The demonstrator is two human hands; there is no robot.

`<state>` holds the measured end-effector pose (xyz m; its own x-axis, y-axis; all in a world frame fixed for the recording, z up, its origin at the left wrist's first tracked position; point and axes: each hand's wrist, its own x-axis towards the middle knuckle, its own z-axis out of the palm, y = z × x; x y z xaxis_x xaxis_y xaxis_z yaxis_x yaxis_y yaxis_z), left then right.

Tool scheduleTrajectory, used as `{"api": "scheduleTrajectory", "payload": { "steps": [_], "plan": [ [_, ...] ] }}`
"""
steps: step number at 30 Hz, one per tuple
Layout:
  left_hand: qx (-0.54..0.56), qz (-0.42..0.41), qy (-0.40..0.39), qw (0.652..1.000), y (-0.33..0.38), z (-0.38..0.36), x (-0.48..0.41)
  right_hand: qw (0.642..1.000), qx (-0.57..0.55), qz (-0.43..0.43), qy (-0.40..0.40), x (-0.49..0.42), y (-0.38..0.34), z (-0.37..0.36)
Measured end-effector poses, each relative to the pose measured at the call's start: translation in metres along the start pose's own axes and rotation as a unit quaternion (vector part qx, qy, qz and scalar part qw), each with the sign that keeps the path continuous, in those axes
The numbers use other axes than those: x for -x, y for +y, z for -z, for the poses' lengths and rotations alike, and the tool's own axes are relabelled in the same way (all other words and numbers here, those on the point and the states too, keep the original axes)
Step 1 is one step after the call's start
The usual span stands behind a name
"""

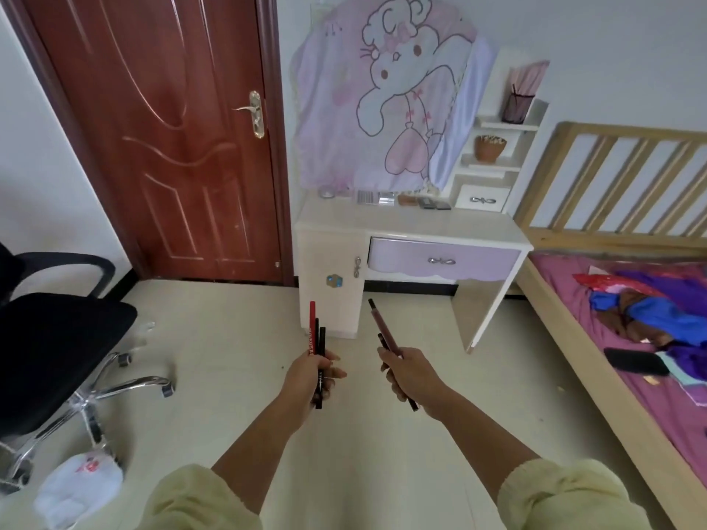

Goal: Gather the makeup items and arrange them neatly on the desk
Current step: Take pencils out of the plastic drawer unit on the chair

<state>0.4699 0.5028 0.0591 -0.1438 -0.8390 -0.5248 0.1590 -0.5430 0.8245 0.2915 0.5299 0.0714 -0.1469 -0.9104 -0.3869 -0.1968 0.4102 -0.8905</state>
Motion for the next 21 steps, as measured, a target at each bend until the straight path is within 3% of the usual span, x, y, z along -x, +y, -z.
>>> {"api": "scheduleTrajectory", "payload": {
  "steps": [15,21],
  "plan": [
    [-0.030,-0.006,-0.032,0.999,0.162,-0.045,-0.313,0.999,-0.010,-0.027,0.018,-0.330,-0.107,0.029],
    [-0.042,0.014,0.005,0.999,0.239,-0.058,-0.420,0.996,-0.016,-0.078,0.040,-0.442,-0.144,0.028]
  ]
}}
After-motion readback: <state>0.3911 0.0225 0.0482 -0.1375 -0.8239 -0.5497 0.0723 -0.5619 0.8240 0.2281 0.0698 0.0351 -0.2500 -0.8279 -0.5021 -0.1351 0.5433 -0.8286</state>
